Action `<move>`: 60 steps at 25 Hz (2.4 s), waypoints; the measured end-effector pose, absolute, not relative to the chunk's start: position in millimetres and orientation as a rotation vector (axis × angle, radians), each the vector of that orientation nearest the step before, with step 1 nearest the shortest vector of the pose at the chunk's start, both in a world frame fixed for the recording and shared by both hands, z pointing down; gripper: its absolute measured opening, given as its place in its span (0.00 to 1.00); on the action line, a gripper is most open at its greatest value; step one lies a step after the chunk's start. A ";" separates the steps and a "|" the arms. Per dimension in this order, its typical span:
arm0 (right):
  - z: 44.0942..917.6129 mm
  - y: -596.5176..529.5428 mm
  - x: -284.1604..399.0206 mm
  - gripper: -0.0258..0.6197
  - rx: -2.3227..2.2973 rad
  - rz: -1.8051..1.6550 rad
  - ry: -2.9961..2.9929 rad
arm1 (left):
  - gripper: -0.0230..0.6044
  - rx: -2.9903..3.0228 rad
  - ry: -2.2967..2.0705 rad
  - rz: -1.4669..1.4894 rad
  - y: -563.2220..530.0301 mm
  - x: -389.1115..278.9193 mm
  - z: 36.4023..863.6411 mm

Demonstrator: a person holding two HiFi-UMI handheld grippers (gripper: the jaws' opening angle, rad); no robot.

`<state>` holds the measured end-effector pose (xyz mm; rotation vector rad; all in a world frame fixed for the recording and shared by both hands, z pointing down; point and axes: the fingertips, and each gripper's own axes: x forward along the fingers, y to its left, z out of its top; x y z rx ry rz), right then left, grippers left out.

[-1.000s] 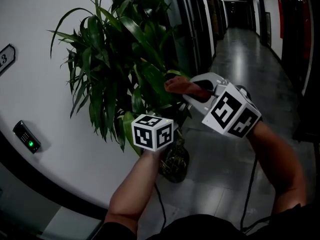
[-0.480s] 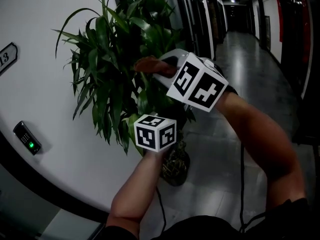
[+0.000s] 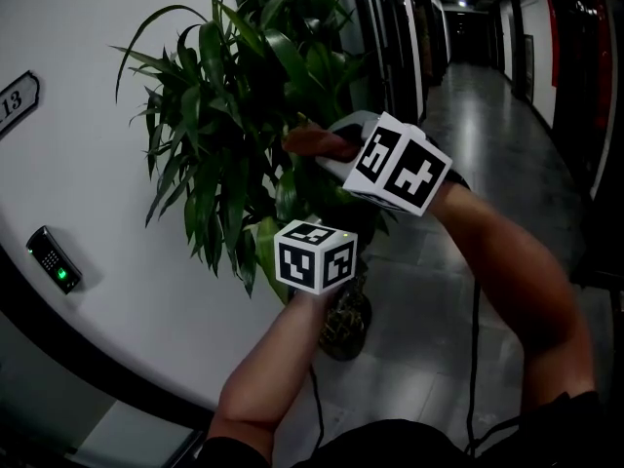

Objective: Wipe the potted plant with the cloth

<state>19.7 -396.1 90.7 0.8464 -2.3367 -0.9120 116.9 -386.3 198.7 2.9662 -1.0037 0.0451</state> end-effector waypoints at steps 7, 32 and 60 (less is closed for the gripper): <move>121.5 -394.2 43.1 0.15 0.820 -0.781 -2.379 | 0.06 2.958 -0.996 0.059 -387.2 122.7 205.8; 238.0 -369.3 109.5 0.15 0.764 -0.609 -2.229 | 0.06 2.934 -1.018 0.206 -362.0 113.3 255.7; 85.6 -415.5 18.3 0.15 0.927 -0.831 -2.390 | 0.06 2.750 -1.204 0.290 -290.4 28.2 326.1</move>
